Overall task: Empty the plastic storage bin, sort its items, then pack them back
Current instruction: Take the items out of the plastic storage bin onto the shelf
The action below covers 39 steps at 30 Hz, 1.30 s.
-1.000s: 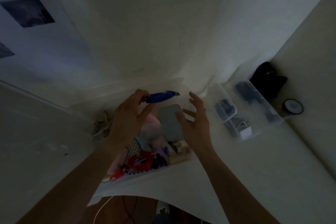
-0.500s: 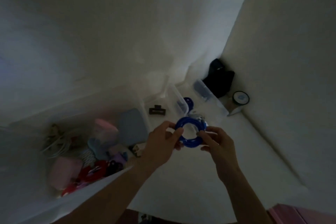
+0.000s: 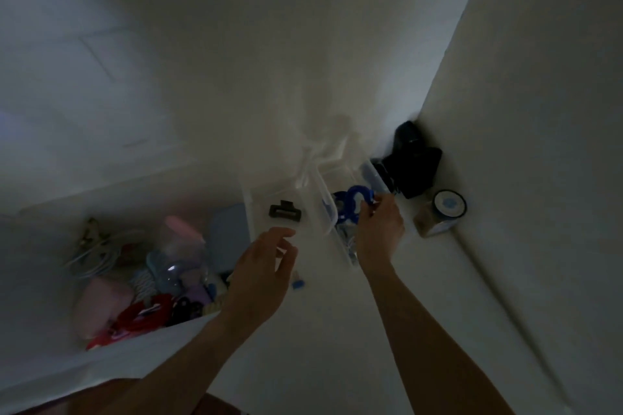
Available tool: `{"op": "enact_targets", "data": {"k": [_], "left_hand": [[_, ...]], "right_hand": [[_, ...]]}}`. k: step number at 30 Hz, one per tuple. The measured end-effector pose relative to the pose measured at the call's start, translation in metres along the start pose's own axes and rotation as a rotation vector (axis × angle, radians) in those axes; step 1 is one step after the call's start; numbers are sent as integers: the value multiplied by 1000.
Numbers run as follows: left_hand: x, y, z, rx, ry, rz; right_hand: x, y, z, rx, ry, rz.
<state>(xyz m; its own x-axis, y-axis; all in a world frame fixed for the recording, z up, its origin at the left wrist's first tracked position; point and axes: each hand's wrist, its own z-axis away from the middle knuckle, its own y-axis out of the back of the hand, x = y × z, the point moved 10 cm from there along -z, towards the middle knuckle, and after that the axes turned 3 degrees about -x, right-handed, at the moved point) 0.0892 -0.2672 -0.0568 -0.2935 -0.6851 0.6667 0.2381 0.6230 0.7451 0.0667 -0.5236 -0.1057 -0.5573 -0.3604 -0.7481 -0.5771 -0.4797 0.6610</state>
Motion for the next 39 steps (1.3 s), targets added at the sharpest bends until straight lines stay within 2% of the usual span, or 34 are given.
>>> {"op": "enact_targets", "data": {"k": [4, 7, 9, 12, 15, 18, 22, 27, 31, 34, 39], "left_hand": [[-11, 21, 3, 112, -22, -54], [-29, 37, 11, 119, -17, -96], [-46, 50, 21, 94, 36, -144], [-80, 80, 40, 104, 97, -218], [-125, 104, 53, 67, 176, -309], [-158, 129, 64, 82, 200, -301], [-190, 156, 73, 132, 233, -300], [-227, 179, 85, 163, 243, -279], [-252, 189, 89, 150, 251, -245], [-262, 191, 90, 119, 244, -224], [-264, 190, 87, 104, 208, -158]], "right_hand": [[5, -25, -16, -112, -139, -124], [19, -27, -7, -131, -196, -53], [14, -17, 12, -74, -160, -61], [-32, -8, 59, -52, 35, -128], [-93, -23, 113, -191, 260, -204], [-138, -68, 156, -383, 403, -168], [-158, -145, 195, -673, 404, 45], [-175, -212, 231, -917, 476, 284], [-179, -257, 250, -1093, 562, 311], [-178, -273, 250, -1064, 636, 368], [-169, -259, 225, -932, 563, 340]]}}
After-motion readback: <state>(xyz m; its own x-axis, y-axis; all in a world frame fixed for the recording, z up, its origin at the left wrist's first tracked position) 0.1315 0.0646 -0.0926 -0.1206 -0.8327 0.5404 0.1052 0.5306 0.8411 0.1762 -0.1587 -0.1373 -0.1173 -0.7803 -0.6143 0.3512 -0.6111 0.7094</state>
